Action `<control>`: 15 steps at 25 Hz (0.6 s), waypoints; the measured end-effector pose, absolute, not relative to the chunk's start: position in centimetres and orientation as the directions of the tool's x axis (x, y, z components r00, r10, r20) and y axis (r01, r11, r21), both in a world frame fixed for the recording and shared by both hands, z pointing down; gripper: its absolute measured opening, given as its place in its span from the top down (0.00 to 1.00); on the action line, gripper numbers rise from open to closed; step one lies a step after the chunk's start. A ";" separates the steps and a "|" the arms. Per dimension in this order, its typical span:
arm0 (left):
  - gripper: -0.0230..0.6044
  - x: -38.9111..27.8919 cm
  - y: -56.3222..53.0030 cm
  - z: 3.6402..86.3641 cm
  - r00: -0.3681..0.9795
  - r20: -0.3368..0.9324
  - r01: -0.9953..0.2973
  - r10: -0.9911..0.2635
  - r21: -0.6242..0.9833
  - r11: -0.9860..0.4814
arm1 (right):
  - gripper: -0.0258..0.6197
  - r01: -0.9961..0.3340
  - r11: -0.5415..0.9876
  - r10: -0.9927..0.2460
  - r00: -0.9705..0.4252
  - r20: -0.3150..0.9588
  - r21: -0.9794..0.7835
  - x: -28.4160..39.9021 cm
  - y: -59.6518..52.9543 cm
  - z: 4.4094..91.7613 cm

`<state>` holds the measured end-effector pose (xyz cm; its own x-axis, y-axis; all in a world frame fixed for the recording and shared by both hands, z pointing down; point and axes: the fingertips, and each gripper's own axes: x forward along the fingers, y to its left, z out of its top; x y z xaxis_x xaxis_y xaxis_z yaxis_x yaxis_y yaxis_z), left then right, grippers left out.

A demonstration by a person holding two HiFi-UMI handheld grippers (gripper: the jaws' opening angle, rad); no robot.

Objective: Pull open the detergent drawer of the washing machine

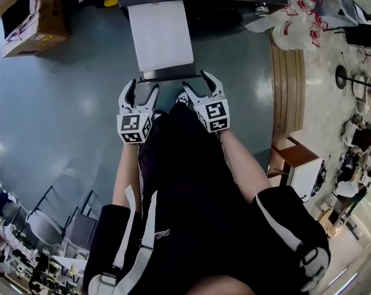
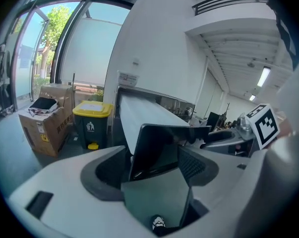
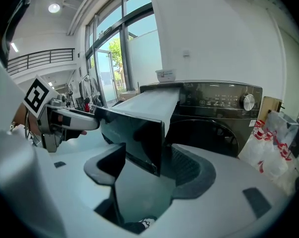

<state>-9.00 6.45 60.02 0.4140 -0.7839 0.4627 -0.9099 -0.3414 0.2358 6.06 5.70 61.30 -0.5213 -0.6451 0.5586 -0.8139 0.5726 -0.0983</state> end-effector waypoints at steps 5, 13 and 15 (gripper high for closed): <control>0.43 -9.4 8.2 59.1 0.435 0.479 -0.900 -0.762 0.238 -0.365 | 0.51 -0.809 0.586 -0.635 -0.499 0.590 -0.054 6.7 7.0 59.6; 0.44 -8.7 11.3 56.3 0.470 0.488 -0.882 -0.735 0.285 -0.375 | 0.57 -0.809 0.588 -0.625 -0.450 0.638 0.005 8.6 10.8 56.4; 0.45 -9.0 11.5 54.8 0.475 0.485 -0.880 -0.734 0.284 -0.381 | 0.61 -0.809 0.588 -0.622 -0.445 0.644 0.009 8.0 11.4 55.3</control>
<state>-9.02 11.53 54.84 0.4746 -0.7344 0.4851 -0.8799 -0.3811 0.2838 7.97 11.45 55.29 -0.4449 -0.6221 0.6443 -0.8090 0.5877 0.0089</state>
